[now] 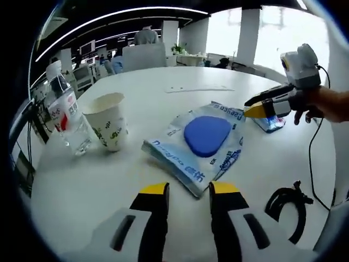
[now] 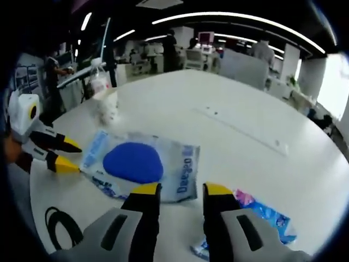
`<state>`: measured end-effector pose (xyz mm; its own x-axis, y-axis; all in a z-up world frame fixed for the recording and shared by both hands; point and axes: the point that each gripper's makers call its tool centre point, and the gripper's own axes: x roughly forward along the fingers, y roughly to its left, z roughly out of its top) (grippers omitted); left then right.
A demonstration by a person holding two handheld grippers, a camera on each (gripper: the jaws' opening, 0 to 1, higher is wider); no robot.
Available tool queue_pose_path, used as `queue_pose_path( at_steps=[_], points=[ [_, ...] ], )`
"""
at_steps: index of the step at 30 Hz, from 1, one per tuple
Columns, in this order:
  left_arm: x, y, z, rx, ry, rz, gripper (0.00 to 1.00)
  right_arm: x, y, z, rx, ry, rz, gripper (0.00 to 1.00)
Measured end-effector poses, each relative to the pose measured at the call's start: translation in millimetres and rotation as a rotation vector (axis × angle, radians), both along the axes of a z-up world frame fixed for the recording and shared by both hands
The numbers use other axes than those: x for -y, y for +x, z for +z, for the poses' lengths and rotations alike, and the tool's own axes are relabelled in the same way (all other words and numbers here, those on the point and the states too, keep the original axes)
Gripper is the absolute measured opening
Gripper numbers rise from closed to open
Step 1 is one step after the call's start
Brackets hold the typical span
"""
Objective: Arrange the tabletop items into an orderly group along one side of the table until the central work area is clear of visible clutter.
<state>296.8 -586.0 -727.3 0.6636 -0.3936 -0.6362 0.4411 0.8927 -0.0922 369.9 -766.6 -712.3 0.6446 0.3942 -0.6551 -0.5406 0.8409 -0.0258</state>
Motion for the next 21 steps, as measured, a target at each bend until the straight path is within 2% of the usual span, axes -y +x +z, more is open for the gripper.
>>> queue_pose_path(
  at_steps=[8,10,14,20,21],
  points=[
    [2,2.6,-4.7,-0.022,-0.019,0.008,0.19,2,-2,-7.5,-0.01,-0.009,0.014,0.16],
    [4,2.9,-7.0,-0.037,-0.032,0.006,0.13,3,-1,-6.8,-0.012,-0.006,0.01,0.1],
    [3,4.1,-7.9,-0.053,-0.042,0.018,0.11,8,-2,-7.3,-0.014,-0.051,0.024,0.0],
    [-2,2.9,-8.2,-0.056,-0.039,0.016,0.08,7,-9,-7.1,-0.04,-0.034,0.017,0.0],
    [-3,2.9,-7.8,-0.051,-0.03,0.013,0.08,5,-12,-7.2,-0.041,-0.049,0.031,0.0]
  ],
)
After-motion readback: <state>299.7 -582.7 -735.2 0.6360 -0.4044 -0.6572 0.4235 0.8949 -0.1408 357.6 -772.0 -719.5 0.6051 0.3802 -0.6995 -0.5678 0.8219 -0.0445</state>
